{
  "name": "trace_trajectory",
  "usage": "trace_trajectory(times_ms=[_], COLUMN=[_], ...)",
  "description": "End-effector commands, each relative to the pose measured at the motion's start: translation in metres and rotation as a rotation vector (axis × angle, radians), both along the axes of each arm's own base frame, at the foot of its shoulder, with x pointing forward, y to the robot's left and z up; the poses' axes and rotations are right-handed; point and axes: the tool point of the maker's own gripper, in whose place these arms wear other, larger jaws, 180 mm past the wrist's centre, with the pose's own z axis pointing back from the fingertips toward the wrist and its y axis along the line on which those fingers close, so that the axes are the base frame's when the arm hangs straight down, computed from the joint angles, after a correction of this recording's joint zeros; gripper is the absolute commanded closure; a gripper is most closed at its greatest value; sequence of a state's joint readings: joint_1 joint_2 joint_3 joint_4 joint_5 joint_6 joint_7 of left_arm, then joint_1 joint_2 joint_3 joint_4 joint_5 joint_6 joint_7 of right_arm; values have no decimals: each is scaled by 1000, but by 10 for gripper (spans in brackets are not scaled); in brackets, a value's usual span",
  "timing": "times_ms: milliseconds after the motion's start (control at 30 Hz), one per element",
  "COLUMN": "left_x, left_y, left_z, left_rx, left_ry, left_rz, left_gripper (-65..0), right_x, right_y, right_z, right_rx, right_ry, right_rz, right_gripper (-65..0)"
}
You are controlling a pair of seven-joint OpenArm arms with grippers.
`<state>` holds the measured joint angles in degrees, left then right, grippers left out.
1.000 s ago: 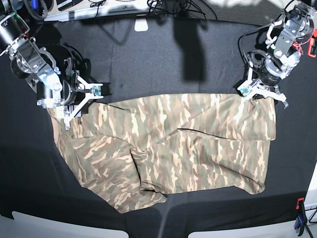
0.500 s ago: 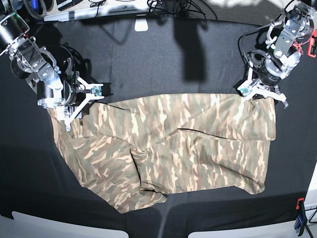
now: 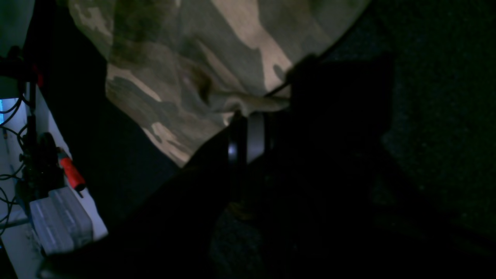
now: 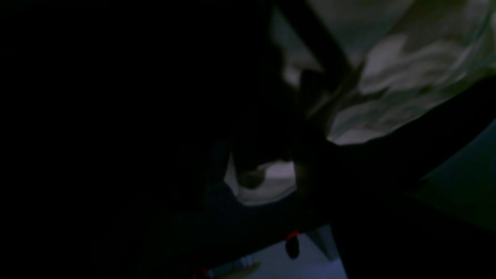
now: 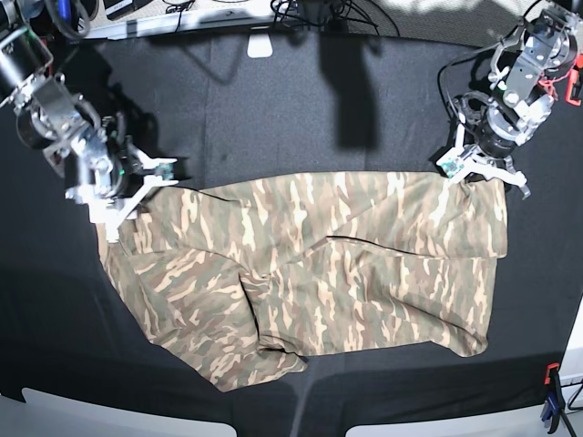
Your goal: Layout the t-shirt on the table in an organized manner, then fold the t-shirt properly
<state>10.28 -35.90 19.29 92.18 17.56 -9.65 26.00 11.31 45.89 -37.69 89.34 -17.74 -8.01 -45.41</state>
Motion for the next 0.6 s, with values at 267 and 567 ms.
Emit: trace_trajectory(times_ms=[267, 567], left_x=[9, 9], left_y=[4, 4], left_z=[12, 12], left_rx=[5, 6], left_ry=[-41, -41], left_rz=[-1, -1], left_gripper=[0, 0], right_x=[12, 15], right_y=[0, 5], right_z=[18, 21], right_rx=[12, -5], right_ry=[-82, -107], right_rz=[-19, -9], right_gripper=[-62, 0])
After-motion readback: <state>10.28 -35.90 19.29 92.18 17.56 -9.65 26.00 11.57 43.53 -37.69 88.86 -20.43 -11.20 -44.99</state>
